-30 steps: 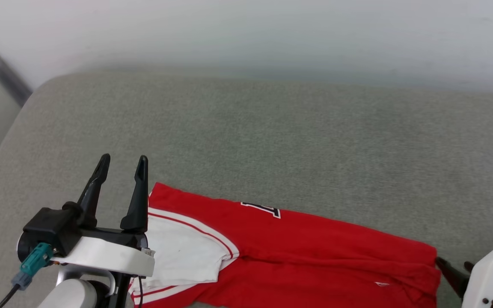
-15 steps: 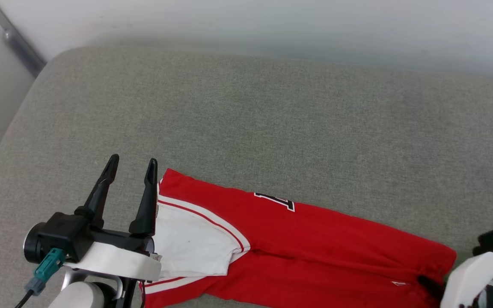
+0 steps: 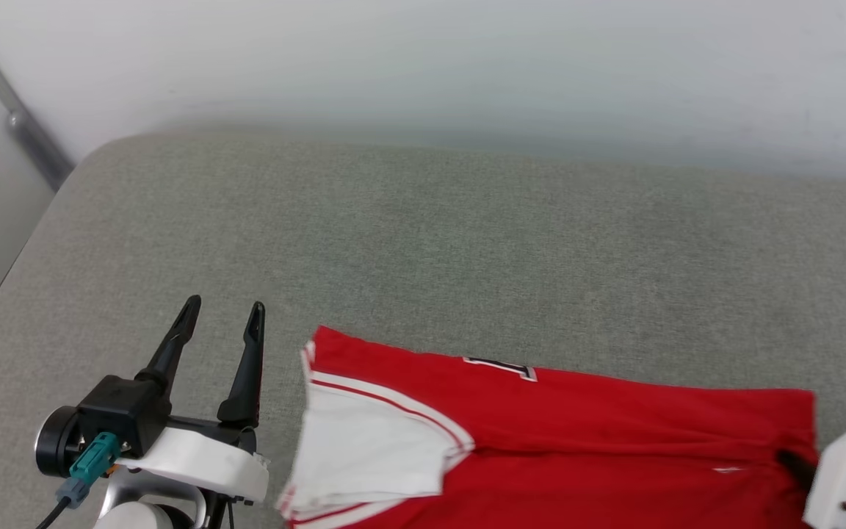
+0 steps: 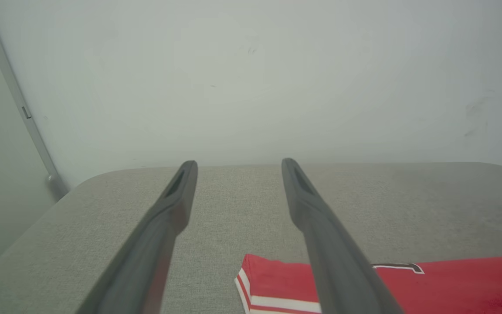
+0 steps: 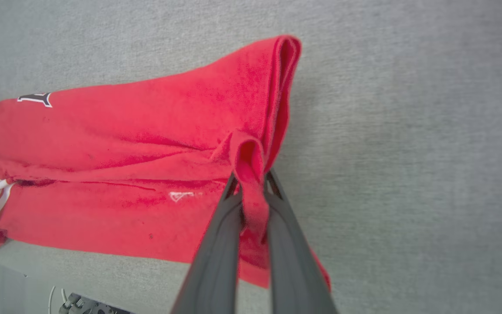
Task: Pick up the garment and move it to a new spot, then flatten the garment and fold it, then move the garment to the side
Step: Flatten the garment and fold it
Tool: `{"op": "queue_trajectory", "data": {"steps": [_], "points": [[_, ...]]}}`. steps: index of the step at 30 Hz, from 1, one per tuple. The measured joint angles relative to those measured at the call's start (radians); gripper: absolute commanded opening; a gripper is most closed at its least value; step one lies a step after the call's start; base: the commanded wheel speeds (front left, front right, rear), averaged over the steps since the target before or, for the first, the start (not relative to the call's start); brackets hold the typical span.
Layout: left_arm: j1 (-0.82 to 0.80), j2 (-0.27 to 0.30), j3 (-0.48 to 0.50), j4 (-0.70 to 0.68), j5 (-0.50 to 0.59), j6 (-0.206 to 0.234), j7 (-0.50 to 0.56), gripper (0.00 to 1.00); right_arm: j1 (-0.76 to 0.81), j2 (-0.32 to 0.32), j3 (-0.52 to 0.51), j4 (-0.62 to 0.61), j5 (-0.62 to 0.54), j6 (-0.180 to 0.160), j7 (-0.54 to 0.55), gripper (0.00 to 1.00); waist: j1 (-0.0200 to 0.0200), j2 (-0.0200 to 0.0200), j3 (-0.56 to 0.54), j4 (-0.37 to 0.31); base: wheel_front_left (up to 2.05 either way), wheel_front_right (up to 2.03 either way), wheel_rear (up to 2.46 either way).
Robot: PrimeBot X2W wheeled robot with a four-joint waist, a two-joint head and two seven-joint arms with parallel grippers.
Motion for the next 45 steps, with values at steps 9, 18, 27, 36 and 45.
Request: {"op": "queue_trajectory", "data": {"steps": [9, 18, 27, 36, 45], "points": [[0.021, 0.004, 0.000, -0.019, -0.001, 0.019, 0.007, 1.00, -0.016, -0.018, -0.227, 0.000, -0.096, 0.000, 0.045, 0.00, 0.0000, 0.0000, -0.012, -0.051, 0.00, 0.00, 0.00], [0.027, 0.005, 0.003, -0.017, -0.006, 0.025, 0.002, 1.00, -0.066, 0.057, -0.269, 0.062, 0.221, 0.000, 0.175, 0.00, 0.0000, 0.0000, -0.031, -0.086, 0.00, 0.00, 0.00], [0.025, 0.005, -0.019, -0.014, -0.007, 0.011, 0.017, 1.00, -0.113, 0.059, 0.001, 0.324, 0.826, 0.000, 0.169, 0.00, 0.0000, 0.0000, -0.050, -0.059, 0.00, 0.00, 0.00], [-0.015, -0.004, -0.047, 0.004, -0.009, -0.020, 0.026, 1.00, -0.172, 0.059, 0.413, 0.401, 1.025, 0.000, -0.078, 0.00, 0.0000, 0.0000, -0.039, 0.015, 0.00, 0.00, 0.00], [-0.046, -0.022, -0.055, 0.033, -0.009, -0.037, 0.013, 1.00, -0.272, 0.060, 0.631, 0.495, 0.936, 0.000, -0.260, 1.00, 0.0000, 0.0000, -0.002, 0.080, 0.00, 0.00, 0.00]]}}
